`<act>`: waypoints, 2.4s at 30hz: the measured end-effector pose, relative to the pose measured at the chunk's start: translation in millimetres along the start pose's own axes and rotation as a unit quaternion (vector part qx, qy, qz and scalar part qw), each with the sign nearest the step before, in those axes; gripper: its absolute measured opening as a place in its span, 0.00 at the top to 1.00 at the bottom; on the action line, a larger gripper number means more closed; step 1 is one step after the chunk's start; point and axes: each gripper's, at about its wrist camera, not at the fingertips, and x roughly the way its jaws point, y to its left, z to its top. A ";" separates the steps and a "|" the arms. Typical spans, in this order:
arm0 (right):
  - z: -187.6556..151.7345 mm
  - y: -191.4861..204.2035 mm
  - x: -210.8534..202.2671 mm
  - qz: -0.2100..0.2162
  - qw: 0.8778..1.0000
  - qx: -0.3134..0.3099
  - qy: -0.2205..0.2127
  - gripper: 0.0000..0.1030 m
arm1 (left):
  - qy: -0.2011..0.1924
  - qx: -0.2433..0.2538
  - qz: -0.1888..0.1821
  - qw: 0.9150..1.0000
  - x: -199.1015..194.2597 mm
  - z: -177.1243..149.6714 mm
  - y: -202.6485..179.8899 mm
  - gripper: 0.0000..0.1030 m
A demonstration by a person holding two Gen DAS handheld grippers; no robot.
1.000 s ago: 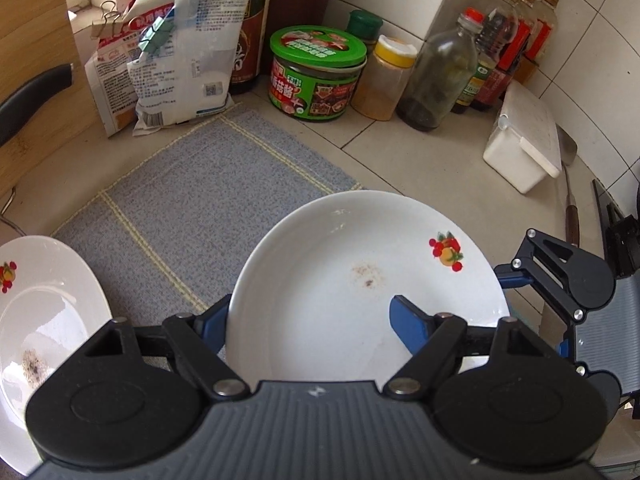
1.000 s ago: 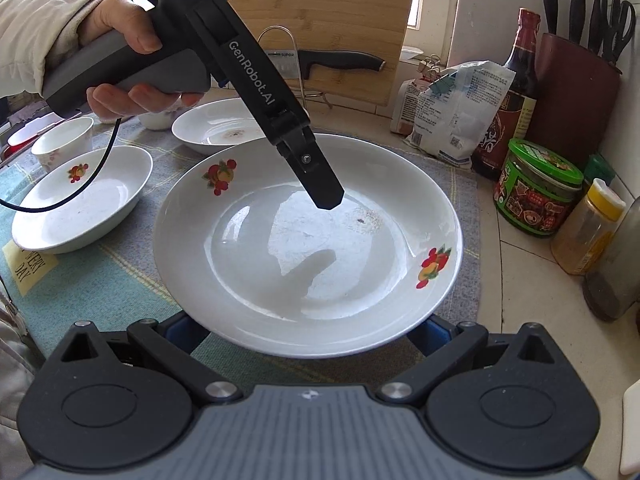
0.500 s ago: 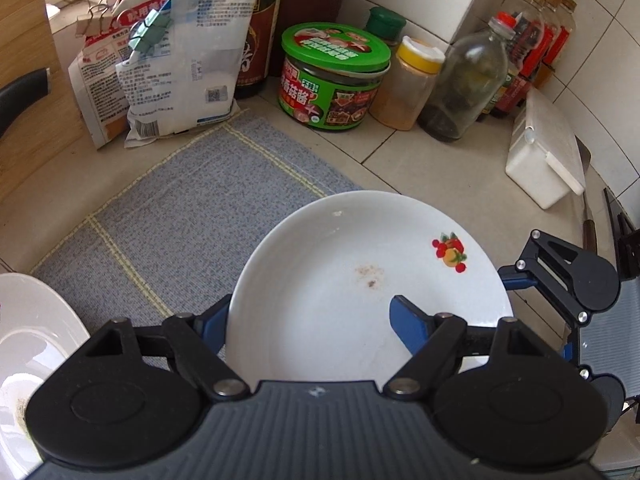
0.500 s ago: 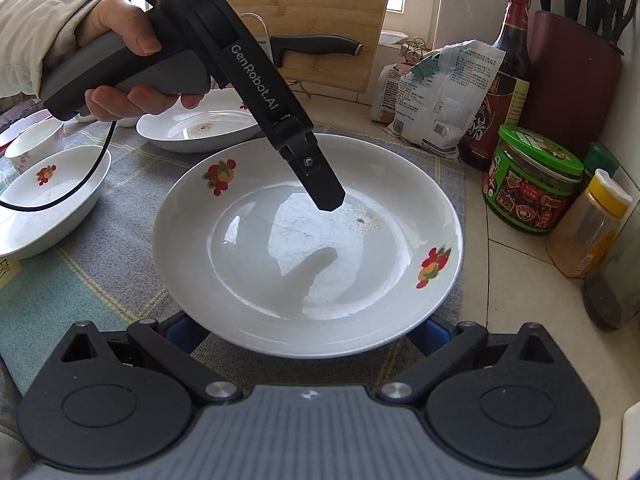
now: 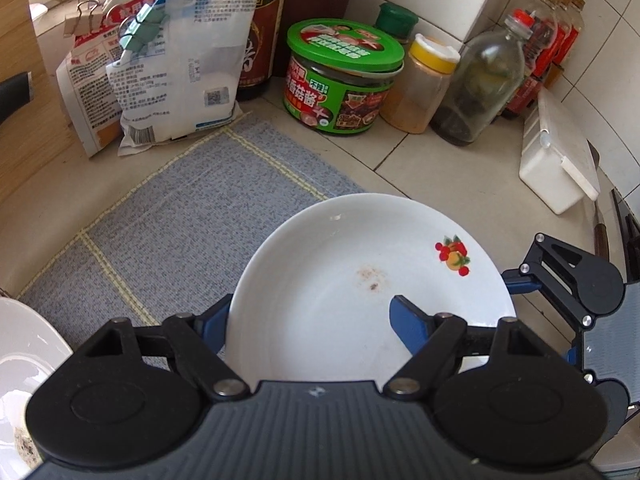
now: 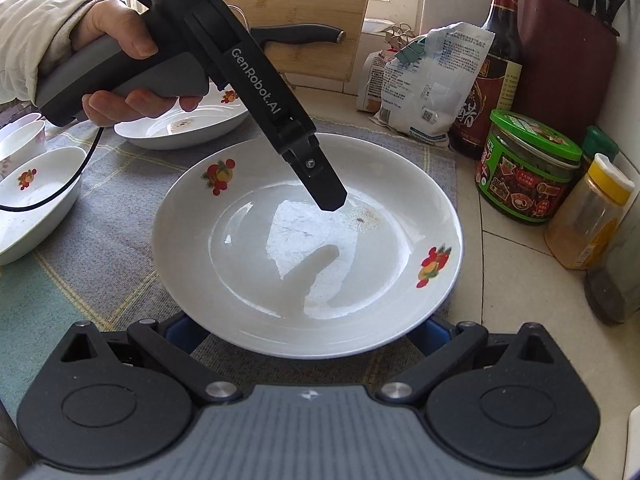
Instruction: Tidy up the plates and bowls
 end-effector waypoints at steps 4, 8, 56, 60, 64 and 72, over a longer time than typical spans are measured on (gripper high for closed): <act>0.7 -3.0 4.5 0.000 1.000 0.002 0.002 0.00 | -0.001 -0.001 0.003 1.000 3.0 0.5 1.7 0.22; 1.4 -4.7 7.2 -0.001 1.000 0.002 0.002 0.00 | -0.003 0.000 0.006 1.000 5.3 1.9 2.6 0.22; -5.3 34.7 -58.0 -0.087 0.987 0.129 -0.027 0.00 | -0.158 0.000 0.129 0.979 -129.7 -83.7 -70.0 0.03; -10.8 42.6 -72.0 -0.082 0.985 0.144 -0.040 0.00 | -0.166 -0.011 0.140 0.976 -136.6 -111.7 -87.7 0.03; -16.4 55.2 -82.1 -0.084 0.987 0.132 -0.036 0.00 | -0.174 -0.027 0.150 0.973 -141.5 -142.1 -104.0 0.03; -27.8 79.6 -93.7 -0.059 0.990 0.122 -0.034 0.00 | -0.175 -0.054 0.196 0.963 -150.8 -201.2 -124.7 0.03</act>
